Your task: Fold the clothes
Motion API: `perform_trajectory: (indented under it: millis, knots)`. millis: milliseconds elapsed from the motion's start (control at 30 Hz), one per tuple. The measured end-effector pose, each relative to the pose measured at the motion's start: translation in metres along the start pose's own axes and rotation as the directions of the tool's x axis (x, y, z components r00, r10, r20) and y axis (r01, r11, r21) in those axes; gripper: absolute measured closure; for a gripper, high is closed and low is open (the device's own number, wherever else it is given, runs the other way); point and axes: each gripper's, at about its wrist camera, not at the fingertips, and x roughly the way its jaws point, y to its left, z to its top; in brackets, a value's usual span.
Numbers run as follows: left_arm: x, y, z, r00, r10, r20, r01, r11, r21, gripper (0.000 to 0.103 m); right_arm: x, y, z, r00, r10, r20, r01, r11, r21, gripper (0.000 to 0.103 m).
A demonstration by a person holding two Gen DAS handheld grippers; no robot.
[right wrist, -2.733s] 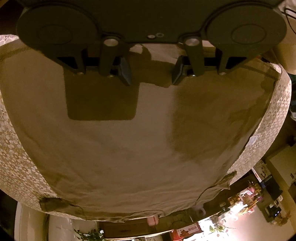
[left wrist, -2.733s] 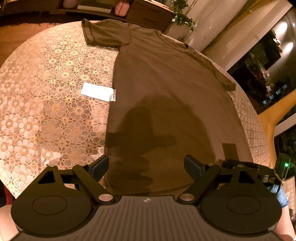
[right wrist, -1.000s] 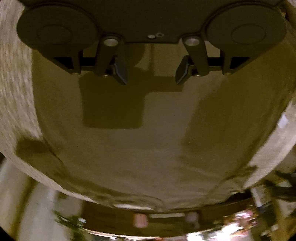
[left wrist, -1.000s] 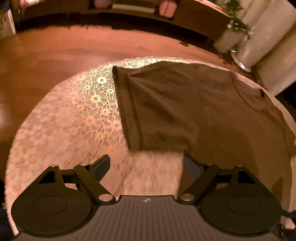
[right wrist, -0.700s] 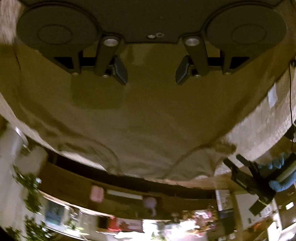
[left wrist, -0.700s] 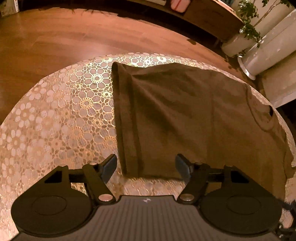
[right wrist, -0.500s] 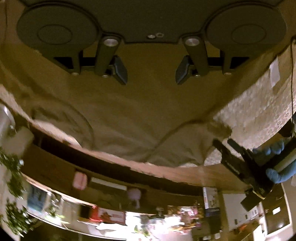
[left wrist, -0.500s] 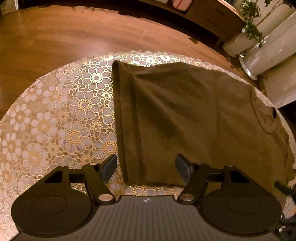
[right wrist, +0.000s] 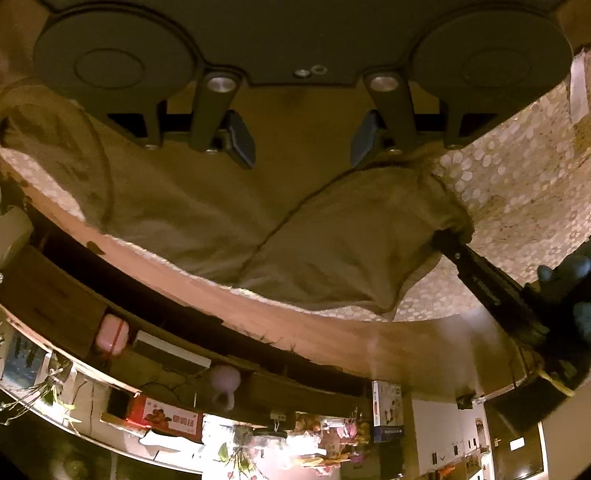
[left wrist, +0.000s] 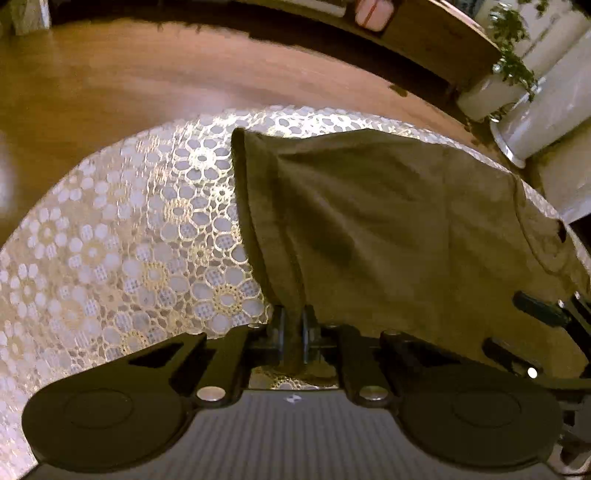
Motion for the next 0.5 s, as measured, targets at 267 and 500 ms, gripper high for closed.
perform_trajectory:
  millis: [267,500]
  knots:
    - [-0.021,-0.022,0.002,0.997,-0.021,0.08,0.017,0.998,0.052,0.098,0.02,0.007,-0.007,0.998,0.026,-0.065,-0.027,1.0,-0.011,0.0]
    - [-0.044,-0.067,0.005,0.988,-0.075,0.136,0.054,0.987,0.153,0.098,0.011,0.004,-0.017,0.998,0.025,-0.054,-0.027,0.999,-0.023,0.0]
